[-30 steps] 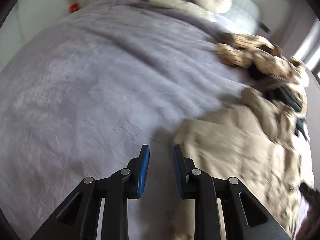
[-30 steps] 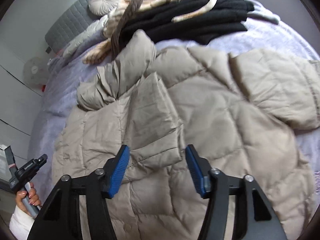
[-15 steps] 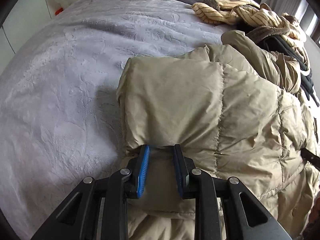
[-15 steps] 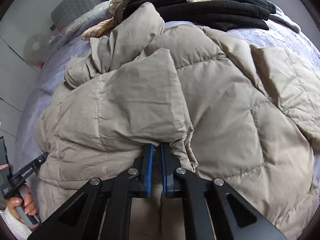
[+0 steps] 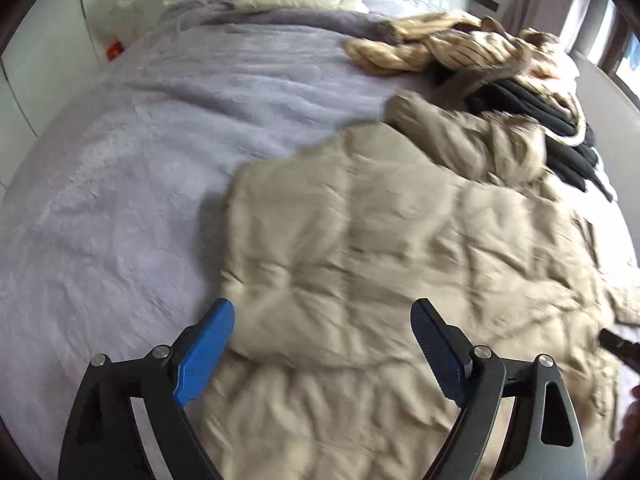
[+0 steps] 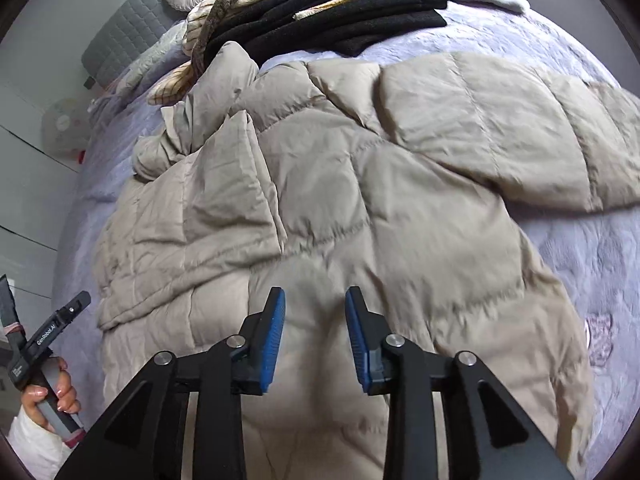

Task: Fold large clothes

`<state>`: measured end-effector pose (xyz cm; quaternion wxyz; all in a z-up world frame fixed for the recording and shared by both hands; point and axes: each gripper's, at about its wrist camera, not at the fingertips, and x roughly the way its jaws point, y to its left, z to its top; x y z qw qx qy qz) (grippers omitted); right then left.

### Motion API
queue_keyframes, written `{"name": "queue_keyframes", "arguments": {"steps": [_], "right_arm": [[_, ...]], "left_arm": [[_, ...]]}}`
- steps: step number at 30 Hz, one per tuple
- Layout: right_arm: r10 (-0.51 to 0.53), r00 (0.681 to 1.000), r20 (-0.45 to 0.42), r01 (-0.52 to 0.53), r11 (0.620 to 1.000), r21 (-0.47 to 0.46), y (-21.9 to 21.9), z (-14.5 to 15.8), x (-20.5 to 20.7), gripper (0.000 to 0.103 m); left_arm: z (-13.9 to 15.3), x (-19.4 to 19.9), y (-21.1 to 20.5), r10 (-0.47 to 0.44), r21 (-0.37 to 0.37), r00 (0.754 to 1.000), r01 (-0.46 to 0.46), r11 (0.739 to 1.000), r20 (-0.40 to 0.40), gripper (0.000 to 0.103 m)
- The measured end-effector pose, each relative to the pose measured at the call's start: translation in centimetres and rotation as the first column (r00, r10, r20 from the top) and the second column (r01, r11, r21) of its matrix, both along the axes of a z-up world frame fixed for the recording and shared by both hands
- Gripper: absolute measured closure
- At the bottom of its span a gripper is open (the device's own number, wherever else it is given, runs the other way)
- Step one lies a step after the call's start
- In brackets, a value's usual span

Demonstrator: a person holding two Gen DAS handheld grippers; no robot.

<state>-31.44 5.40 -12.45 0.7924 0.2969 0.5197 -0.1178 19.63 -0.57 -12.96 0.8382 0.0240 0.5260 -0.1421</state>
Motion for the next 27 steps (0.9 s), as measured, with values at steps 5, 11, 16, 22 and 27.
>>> {"name": "queue_keyframes", "arguments": {"steps": [5,11,16,22,27], "right_arm": [[-0.022,1.0,0.0,0.021,0.997,0.068,-1.3,0.1,-1.2,0.052],[-0.05,0.999,0.013,0.048,0.994,0.102,-3.0,1.4,-4.4,0.028],[-0.092,0.995,0.033,0.088,0.99,0.114,-5.5,1.9,-5.9,0.023],[-0.158,0.986,0.048,0.151,0.98,0.127,-9.2,2.1,-7.9,0.012],[-0.206,0.977,0.052,0.2,0.974,0.107,-11.8,1.8,-9.2,0.001]], "left_arm": [[-0.3,-3.0,-2.7,-0.014,-0.07,0.995,0.007,0.998,-0.099,0.013],[-0.9,-7.0,-7.5,-0.12,-0.062,0.974,0.11,0.992,-0.192,0.013],[-0.9,-9.4,-11.4,-0.168,0.003,0.97,0.171,0.985,-0.176,0.008],[-0.6,-10.6,-15.3,-0.219,0.055,0.961,0.232,0.971,-0.17,0.008],[-0.9,-11.1,-17.9,-0.229,0.113,0.957,0.251,0.961,-0.177,0.008]]}}
